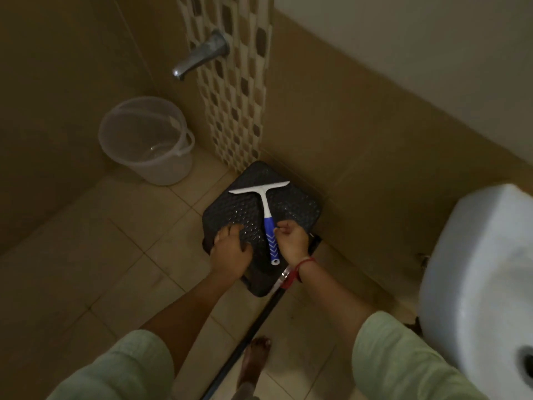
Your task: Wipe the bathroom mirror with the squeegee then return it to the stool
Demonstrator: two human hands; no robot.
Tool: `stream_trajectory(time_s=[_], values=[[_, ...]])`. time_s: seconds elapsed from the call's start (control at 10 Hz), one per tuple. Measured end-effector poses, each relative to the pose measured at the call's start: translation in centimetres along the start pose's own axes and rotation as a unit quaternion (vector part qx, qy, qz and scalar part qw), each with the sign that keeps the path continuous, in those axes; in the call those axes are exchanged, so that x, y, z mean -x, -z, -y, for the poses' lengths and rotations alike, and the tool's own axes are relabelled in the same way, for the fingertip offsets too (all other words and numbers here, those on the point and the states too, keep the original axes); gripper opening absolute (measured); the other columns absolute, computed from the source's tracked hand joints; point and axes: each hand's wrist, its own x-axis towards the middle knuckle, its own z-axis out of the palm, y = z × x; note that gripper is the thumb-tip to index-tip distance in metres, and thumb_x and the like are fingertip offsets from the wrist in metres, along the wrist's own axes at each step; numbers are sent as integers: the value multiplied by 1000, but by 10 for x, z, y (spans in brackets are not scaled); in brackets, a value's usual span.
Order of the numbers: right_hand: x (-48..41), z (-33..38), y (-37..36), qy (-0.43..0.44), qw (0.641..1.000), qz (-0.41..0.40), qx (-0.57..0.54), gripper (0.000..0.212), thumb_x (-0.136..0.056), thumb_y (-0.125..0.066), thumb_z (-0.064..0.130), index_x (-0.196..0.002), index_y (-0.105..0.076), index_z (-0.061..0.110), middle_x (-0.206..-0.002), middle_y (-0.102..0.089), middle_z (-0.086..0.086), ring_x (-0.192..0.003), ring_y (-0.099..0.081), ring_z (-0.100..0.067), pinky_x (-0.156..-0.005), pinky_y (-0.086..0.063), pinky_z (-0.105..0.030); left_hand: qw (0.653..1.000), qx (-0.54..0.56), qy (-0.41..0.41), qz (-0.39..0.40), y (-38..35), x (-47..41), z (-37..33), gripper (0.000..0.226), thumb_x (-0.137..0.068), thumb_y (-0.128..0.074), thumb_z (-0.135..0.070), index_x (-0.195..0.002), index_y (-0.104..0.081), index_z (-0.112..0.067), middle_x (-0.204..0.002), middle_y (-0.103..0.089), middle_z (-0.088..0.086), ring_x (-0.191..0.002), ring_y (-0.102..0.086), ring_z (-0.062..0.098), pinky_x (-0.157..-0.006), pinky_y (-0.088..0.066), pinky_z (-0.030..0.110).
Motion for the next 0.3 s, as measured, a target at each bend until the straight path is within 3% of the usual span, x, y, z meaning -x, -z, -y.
stream_trajectory(time_s=[0.1,0.2,0.3], values=[[41,28,31,8,998,-3,-65,9,-87,-56,11,-90,-64,15,-100,-67,-11,-89,-60,-21,-86,-51,-36,999,42,-23,8,34,19,-42,25,-82,-58,-19,-107,-59,-19,-112,-64,6,-104,-59,22,-88,-47,32],[83,64,64,50,993,-2,-109,10,-88,-56,12,-87,-65,14,-91,-66,-8,-91,-62,-24,-89,-51,-45,996,68,-58,-14,69,42,-82,13,-82,-57,-20,-94,-61,-26,-97,-70,1,-93,-64,19,-83,-51,32],[124,95,91,134,983,9,-125,12,-88,-56,13,-92,-67,10,-77,-62,3,-82,-60,-15,-86,-52,-42,992,87,-80,-52,106,67,-111,11,-83,-58,-22,-93,-62,-25,-90,-70,-1,-87,-64,20,-72,-46,28]])
